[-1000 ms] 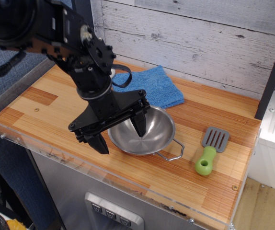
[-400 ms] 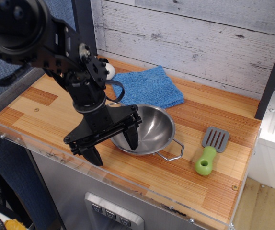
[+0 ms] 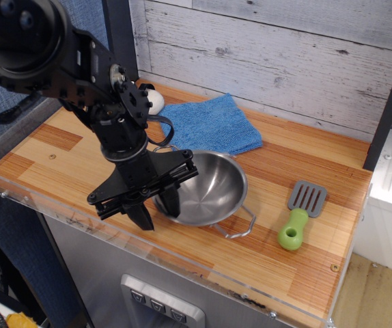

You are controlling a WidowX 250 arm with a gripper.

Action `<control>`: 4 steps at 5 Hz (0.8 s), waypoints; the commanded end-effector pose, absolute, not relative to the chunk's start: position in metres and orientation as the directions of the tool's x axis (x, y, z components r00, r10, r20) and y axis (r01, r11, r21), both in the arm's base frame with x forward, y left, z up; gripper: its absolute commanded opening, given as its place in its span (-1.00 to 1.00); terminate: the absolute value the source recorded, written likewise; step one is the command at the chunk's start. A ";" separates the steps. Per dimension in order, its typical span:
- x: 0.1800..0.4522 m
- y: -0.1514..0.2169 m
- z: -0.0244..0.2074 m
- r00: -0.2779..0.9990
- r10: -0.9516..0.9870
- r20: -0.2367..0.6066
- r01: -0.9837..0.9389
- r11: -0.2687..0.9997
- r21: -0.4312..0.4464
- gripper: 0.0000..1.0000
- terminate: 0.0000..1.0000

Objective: Move the colander to the front right corner of the table

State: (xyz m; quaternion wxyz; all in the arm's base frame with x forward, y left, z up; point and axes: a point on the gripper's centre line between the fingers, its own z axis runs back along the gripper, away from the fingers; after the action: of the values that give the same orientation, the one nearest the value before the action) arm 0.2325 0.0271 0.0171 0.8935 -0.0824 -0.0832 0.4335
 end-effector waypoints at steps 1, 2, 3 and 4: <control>0.233 0.030 0.028 0.601 0.791 0.110 -0.756 0.608 -0.243 -1.00 -1.00; 0.235 0.027 0.031 0.606 0.788 0.111 -0.750 0.612 -0.252 -1.00 -1.00; 0.240 0.022 0.034 0.626 0.773 0.103 -0.733 0.628 -0.261 -1.00 -1.00; 0.249 0.023 0.044 0.637 0.761 0.123 -0.715 0.643 -0.273 -1.00 -1.00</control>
State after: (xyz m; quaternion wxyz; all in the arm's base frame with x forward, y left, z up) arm 0.2424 0.0222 0.0328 0.8991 -0.0948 -0.0898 0.4178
